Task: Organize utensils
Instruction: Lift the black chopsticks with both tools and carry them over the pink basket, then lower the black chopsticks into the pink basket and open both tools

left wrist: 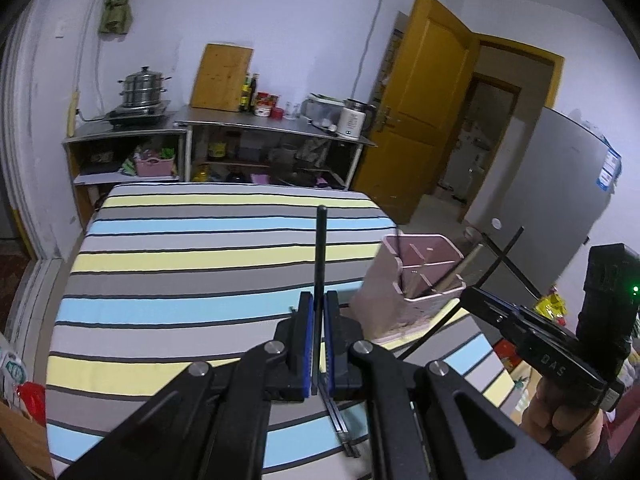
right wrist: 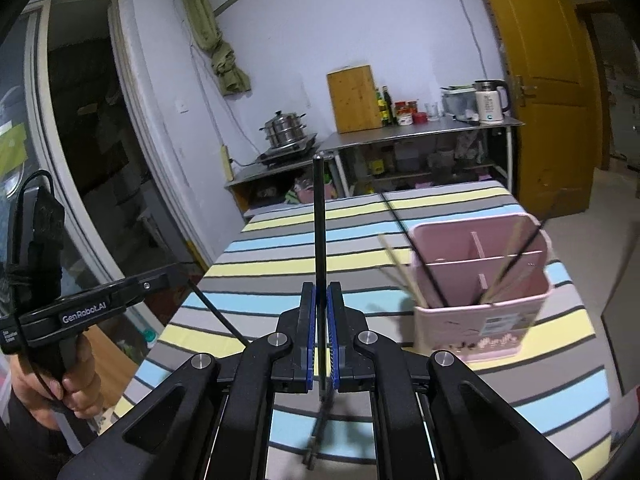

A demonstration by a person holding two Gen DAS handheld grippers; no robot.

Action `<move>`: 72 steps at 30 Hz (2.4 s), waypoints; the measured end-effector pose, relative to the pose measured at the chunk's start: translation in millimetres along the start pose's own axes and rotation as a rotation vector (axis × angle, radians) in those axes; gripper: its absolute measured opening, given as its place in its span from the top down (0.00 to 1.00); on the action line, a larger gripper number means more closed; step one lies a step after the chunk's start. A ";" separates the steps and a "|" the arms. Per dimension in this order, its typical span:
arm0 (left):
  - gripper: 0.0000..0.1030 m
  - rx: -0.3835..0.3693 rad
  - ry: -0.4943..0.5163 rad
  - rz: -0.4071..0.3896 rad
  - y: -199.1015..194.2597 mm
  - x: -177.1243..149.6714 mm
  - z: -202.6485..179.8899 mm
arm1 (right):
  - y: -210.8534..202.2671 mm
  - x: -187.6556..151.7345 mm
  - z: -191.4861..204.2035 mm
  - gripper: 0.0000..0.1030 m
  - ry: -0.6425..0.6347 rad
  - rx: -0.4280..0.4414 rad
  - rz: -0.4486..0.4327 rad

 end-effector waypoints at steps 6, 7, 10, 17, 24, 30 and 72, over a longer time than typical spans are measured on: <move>0.95 -0.069 0.029 0.024 12.4 6.3 -30.0 | -17.8 1.0 -21.9 0.94 0.026 -0.046 -0.026; 0.95 -0.078 0.037 0.026 15.0 8.0 -35.8 | -20.9 2.0 -25.8 0.94 0.029 -0.055 -0.031; 0.95 -0.116 0.055 0.034 21.8 14.5 -52.7 | -29.6 7.4 -36.0 0.94 0.038 -0.079 -0.048; 0.95 -0.182 0.076 0.005 29.2 42.0 -83.5 | -49.0 29.9 -53.5 0.94 0.043 -0.119 -0.105; 0.95 -0.203 0.079 -0.044 32.9 74.5 -98.1 | -60.6 61.4 -60.5 0.94 0.036 -0.148 -0.180; 0.95 -0.196 0.083 -0.059 45.7 89.7 -102.0 | -58.7 79.2 -71.6 0.94 0.046 -0.168 -0.218; 0.87 -0.180 0.057 -0.031 78.3 73.1 -79.9 | -13.2 47.8 -92.8 0.86 0.065 -0.192 -0.119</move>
Point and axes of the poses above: each gripper's, at about its wrist camera, not at the fingertips, and y roughly the way its jaws point, z to its left, x to its top, the point moved 2 cm from there along y, roughly the way its jaws point
